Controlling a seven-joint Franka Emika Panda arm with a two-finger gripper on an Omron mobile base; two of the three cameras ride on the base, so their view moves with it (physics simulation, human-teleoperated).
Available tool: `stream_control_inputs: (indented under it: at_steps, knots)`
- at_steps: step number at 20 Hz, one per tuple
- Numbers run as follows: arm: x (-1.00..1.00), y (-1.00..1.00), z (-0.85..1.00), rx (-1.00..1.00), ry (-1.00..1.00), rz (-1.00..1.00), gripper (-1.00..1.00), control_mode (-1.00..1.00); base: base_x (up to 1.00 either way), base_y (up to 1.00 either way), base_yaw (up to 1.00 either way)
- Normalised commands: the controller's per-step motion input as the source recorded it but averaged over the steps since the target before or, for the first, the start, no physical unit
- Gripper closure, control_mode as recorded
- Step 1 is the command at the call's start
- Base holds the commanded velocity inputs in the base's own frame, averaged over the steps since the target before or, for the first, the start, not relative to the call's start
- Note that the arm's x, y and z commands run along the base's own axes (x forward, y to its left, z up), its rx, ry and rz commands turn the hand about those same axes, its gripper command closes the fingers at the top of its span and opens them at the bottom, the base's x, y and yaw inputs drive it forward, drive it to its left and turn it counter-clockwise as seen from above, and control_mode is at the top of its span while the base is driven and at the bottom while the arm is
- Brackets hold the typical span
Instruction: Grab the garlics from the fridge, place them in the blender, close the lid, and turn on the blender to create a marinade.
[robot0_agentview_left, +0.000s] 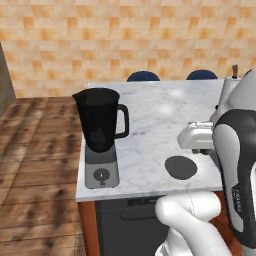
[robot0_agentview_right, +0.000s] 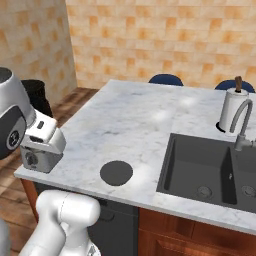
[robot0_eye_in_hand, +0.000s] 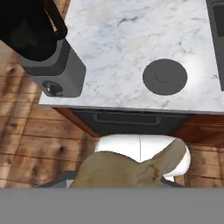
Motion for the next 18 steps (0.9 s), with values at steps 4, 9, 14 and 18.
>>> stream_control_inputs:
  at_steps: [4, 9, 14, 18]
  knots:
    - [0.00, 0.29, 0.99, 0.00, -0.27, 0.20, 1.00, -1.00, 0.00, 0.00, 0.00]
    - [0.37, 0.53, 0.64, -0.01, -0.01, 0.17, 1.00, -1.00, 0.00, 0.00, 0.00]
    - [0.52, 0.58, 0.37, -0.05, 0.00, 0.12, 1.00, -1.00, 0.00, 0.00, 0.00]
    - [0.68, 0.74, 0.00, -0.07, 0.11, 0.09, 1.00, -1.00, 0.00, 0.00, 0.00]
